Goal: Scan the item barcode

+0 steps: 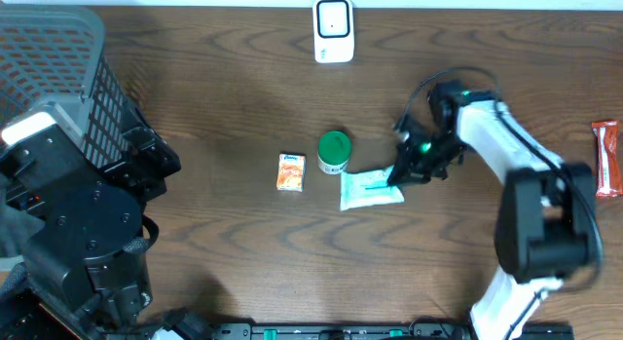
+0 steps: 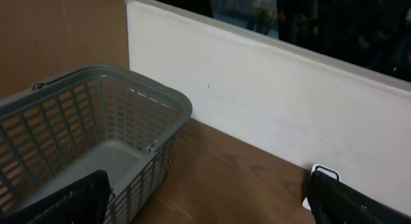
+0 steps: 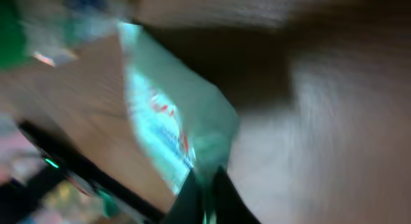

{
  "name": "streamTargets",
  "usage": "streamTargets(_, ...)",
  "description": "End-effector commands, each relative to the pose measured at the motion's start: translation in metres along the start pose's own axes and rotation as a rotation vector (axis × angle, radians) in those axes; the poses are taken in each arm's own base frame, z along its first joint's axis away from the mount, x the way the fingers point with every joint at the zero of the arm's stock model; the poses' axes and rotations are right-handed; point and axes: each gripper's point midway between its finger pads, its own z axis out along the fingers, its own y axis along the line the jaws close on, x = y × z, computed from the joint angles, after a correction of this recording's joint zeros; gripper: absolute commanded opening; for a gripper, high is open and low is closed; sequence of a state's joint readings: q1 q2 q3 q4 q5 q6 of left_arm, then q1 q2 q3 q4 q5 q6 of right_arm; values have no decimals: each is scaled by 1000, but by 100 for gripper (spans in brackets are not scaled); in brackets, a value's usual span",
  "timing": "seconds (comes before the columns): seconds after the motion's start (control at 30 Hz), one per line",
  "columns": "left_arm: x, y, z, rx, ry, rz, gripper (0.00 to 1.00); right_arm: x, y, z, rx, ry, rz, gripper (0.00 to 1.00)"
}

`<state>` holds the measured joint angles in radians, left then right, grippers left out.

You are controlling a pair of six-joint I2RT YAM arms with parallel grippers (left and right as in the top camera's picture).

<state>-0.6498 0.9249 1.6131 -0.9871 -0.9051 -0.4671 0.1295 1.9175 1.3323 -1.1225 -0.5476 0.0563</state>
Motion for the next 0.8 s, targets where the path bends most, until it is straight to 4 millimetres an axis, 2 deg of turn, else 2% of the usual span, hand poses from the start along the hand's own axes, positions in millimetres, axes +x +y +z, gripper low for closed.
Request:
streamTargets(0.0, -2, 4, 1, -25, -11, 1, 98, 2, 23, -48, -7, -128, 422, 1)
streamTargets(0.07, -2, 4, 1, -25, -11, 1, 98, 23, 26, -61, 0, -119, 719, 1)
streamTargets(0.17, -2, 4, 1, -25, -11, 1, 98, 51, 29, -67, 18, -50, 979, 2)
streamTargets(0.23, -2, 4, 1, -25, -11, 1, 98, 67, 29, -69, 43, -4, 1094, 1)
streamTargets(0.3, -2, 4, 1, -25, -11, 1, 98, 74, 32, -69, 46, 25, 1124, 2)
streamTargets(0.33, -2, 4, 1, -25, -11, 1, 98, 72, 27, -69, 65, 6, 1116, 2)
streamTargets(0.37, -2, 4, 1, -25, -11, 1, 98, 69, 13, -70, 139, -51, 1060, 12)
streamTargets(0.4, -2, 4, 1, -25, -11, 1, 98, 65, 3, -71, 186, -94, 1003, 15)
streamTargets(0.43, -2, 4, 1, -25, -11, 1, 98, 56, -10, -74, 254, -158, 910, 25)
streamTargets(0.47, -2, 4, 1, -25, -11, 1, 98, 46, -27, -78, 352, -231, 787, 53)
streamTargets(0.5, -2, 4, 1, -25, -11, 1, 98, 39, -36, -81, 419, -269, 704, 70)
streamTargets(0.6, -2, 4, 1, -25, -11, 1, 98, 22, -47, -80, 551, -320, 440, 99)
streamTargets(0.67, -2, 4, 1, -25, -11, 1, 98, 15, -46, -72, 566, -335, 365, 99)
streamTargets(0.77, -2, 4, 1, -25, -11, 1, 98, 13, -40, -46, 498, -317, 333, 99)
